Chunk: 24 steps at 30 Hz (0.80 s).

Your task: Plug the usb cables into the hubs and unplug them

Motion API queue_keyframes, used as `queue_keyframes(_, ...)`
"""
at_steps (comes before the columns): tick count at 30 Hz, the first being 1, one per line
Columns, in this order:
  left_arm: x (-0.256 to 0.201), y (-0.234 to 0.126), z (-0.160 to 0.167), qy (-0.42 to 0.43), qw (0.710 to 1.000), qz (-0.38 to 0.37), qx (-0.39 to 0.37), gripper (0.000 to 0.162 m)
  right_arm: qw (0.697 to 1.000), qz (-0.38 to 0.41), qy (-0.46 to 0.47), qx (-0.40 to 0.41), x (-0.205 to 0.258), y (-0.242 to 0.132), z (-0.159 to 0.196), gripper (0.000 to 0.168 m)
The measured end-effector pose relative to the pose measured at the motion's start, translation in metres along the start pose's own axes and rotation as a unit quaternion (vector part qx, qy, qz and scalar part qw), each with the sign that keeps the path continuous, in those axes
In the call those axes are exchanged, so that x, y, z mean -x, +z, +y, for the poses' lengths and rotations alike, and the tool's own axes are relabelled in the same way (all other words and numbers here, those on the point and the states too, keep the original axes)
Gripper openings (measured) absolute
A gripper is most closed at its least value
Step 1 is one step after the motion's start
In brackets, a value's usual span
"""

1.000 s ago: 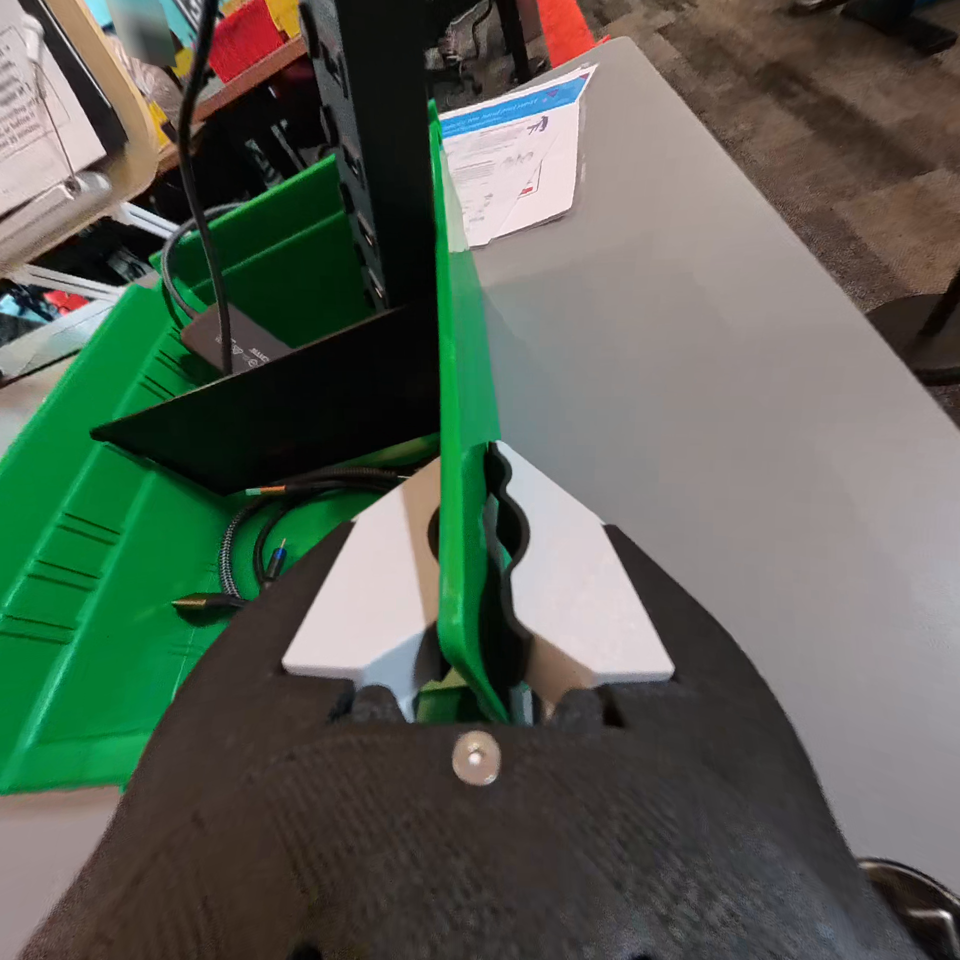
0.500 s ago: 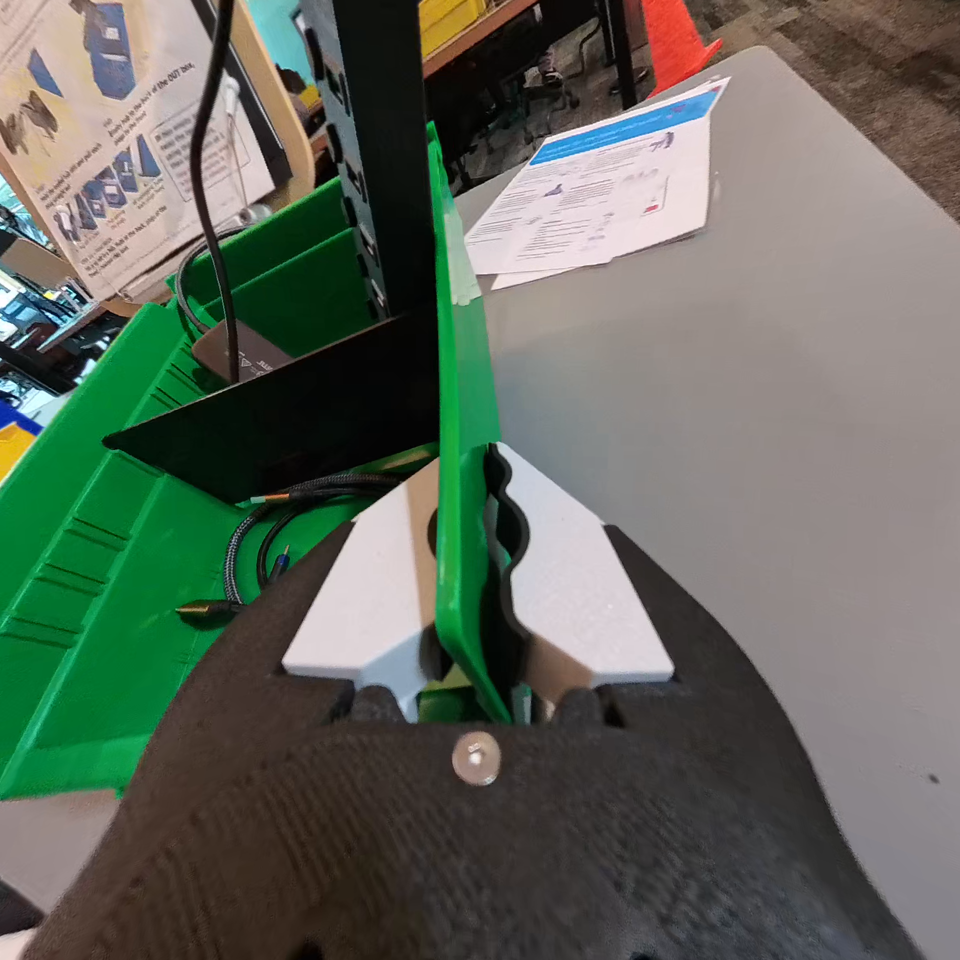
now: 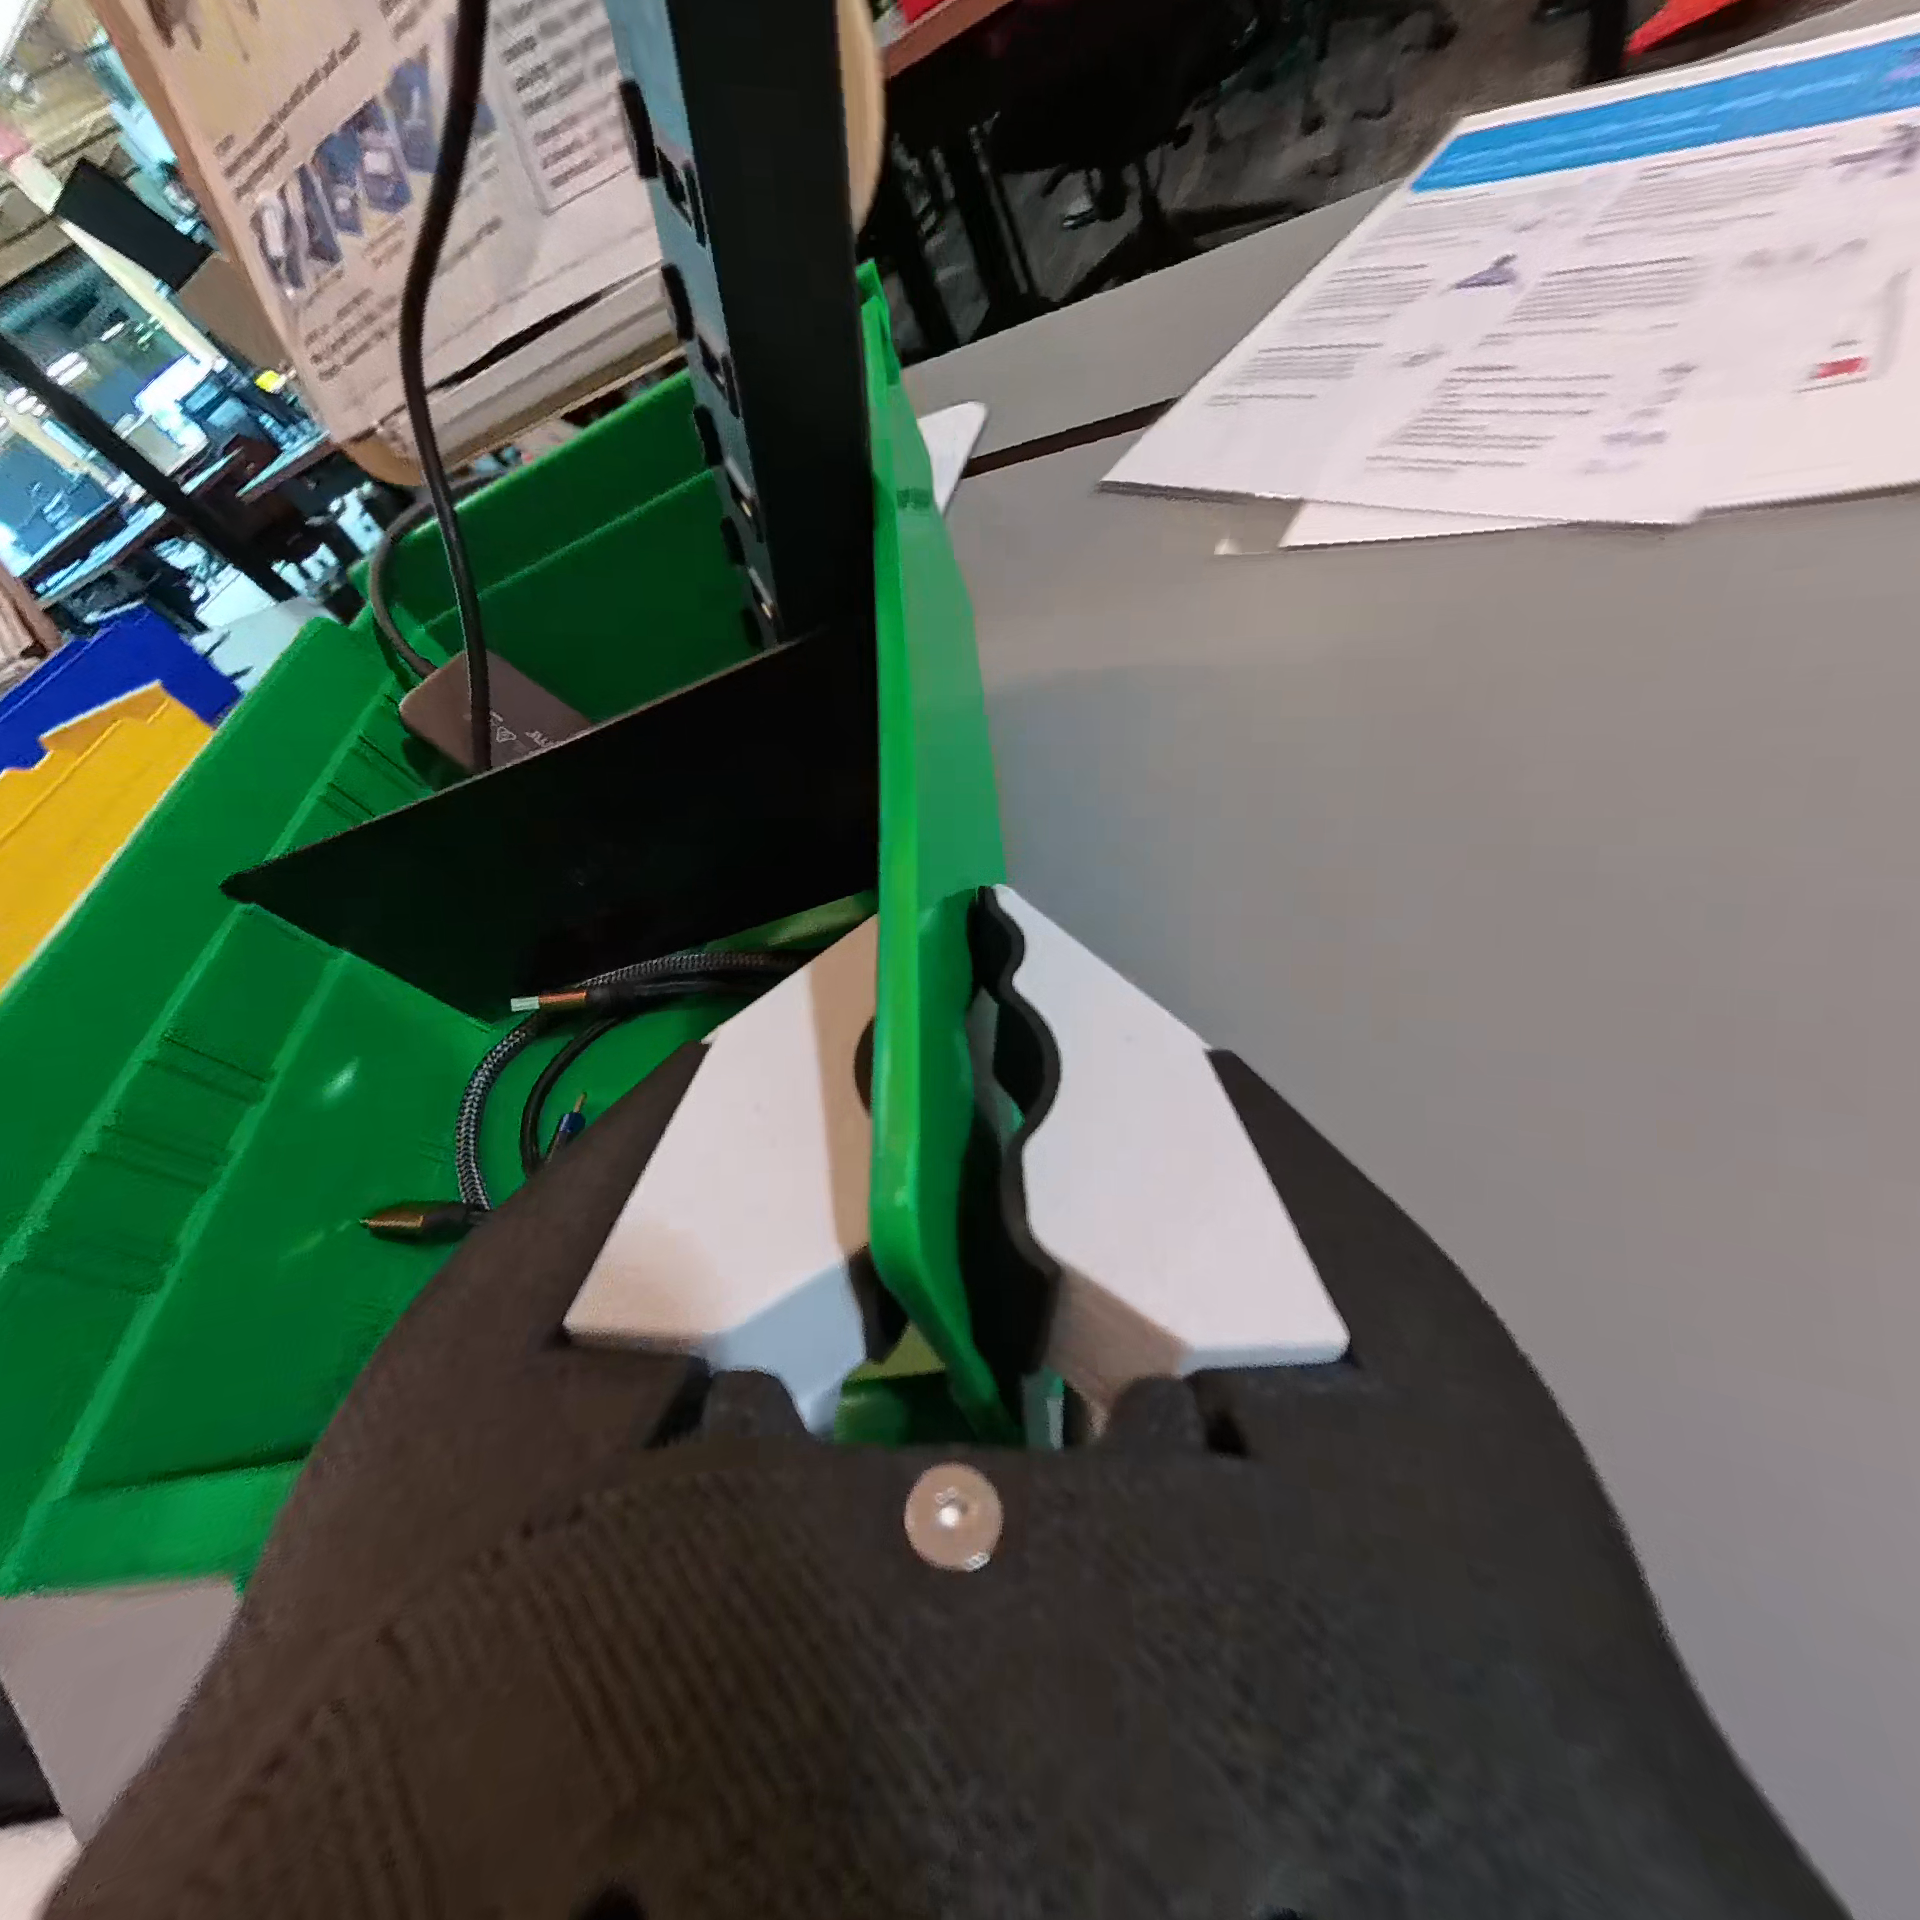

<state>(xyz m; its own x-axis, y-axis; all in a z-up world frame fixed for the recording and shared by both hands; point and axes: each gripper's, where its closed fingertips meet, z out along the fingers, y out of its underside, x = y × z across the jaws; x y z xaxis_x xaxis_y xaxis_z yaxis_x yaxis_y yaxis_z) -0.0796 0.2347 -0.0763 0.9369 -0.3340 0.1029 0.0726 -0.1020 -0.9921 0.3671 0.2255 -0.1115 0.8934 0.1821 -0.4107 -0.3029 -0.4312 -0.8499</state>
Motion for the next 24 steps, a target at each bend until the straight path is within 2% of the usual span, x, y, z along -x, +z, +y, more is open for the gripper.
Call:
queue_keyframes(3,0.044,-0.027,-0.02,0.031,0.994,-0.097,-0.044,0.062,0.999,-0.03,-0.014,0.018,0.022,0.025,0.002,0.006)
queue_keyframes(6,0.101,-0.06,-0.034,0.045,0.974,-0.208,-0.072,0.076,0.997,-0.063,-0.03,0.039,0.047,0.049,0.005,0.006)
queue_keyframes(8,0.13,-0.067,-0.018,0.046,0.971,-0.232,-0.024,0.089,0.994,-0.086,-0.039,0.052,0.065,0.064,0.009,0.006)
queue_keyframes(10,0.151,-0.065,0.011,0.031,0.971,-0.233,0.051,0.101,0.991,-0.108,-0.049,0.066,0.084,0.078,0.014,0.006)
queue_keyframes(12,0.159,-0.06,0.029,0.008,0.971,-0.218,0.1,0.101,0.987,-0.125,-0.061,0.076,0.103,0.091,0.018,0.006)
queue_keyframes(13,0.161,-0.059,0.029,0.01,0.971,-0.216,0.104,0.093,0.986,-0.132,-0.066,0.08,0.111,0.096,0.02,0.006)
queue_keyframes(15,0.166,-0.06,0.027,0.032,0.969,-0.222,0.102,0.06,0.983,-0.143,-0.073,0.087,0.127,0.105,0.025,0.006)
queue_keyframes(17,0.165,-0.06,0.029,0.07,0.969,-0.206,0.115,0.044,0.981,-0.152,-0.076,0.094,0.141,0.113,0.031,0.006)
queue_keyframes(18,0.162,-0.06,0.029,0.101,0.969,-0.192,0.119,0.027,0.98,-0.156,-0.08,0.098,0.148,0.116,0.034,0.006)
queue_keyframes(19,0.157,-0.061,0.027,0.126,0.968,-0.179,0.125,0.002,0.978,-0.159,-0.087,0.102,0.154,0.119,0.037,0.006)
queue_keyframes(20,0.163,-0.065,0.023,0.123,0.964,-0.2,0.125,0.004,0.977,-0.16,-0.096,0.107,0.16,0.122,0.039,0.006)
queue_keyframes(24,0.178,-0.079,-0.002,0.076,0.975,-0.188,0.088,0.001,0.974,-0.169,-0.104,0.112,0.185,0.135,0.046,0.006)
